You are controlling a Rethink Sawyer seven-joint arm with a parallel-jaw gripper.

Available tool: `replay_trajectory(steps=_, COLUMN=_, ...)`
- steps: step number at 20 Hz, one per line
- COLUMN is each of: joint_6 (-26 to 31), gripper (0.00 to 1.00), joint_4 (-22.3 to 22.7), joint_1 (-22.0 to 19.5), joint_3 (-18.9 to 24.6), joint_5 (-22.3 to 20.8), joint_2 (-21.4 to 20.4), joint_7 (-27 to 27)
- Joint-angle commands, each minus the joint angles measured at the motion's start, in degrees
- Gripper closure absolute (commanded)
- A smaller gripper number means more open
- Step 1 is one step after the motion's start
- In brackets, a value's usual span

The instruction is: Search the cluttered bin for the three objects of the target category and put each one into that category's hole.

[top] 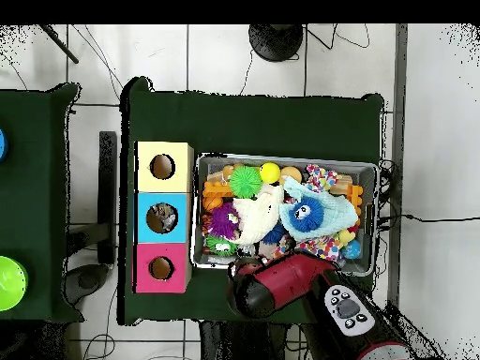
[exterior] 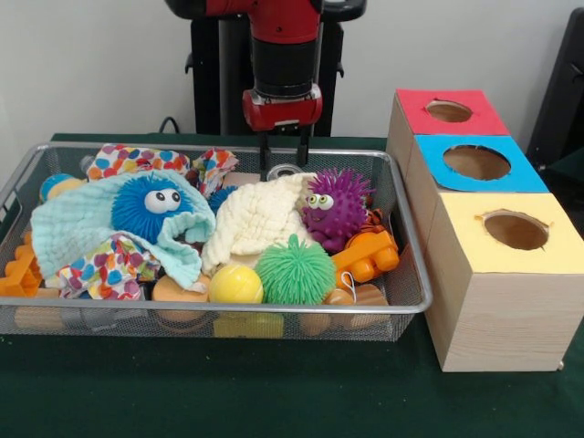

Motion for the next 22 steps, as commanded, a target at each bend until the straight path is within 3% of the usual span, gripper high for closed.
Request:
replay_trajectory(steps=1, joint_6=-2.3, gripper=0.00, joint_4=-6.1, joint_1=-0.7, joint_3=0.0, joint_5=-3.6, joint_2=3.8, joint_7=0.5)
replay_trajectory(steps=12, joint_6=-1.5, gripper=0.00, joint_4=-5.1, joint_1=-1.3, joint_3=0.7, joint_5=-2.8, joint_2=2.9, joint_7=0.2)
replay_trajectory(steps=17, joint_6=3.7, gripper=0.00, joint_4=-1.6, joint_1=-2.4, joint_3=2.9, joint_5=1.1, joint_2=-2.5, joint_7=-1.7)
replay_trajectory(steps=22, joint_6=5.8, gripper=0.00, joint_4=-0.2, joint_1=-2.7, joint_3=3.9, joint_5=2.8, joint_2=-5.0, joint_7=-2.6)
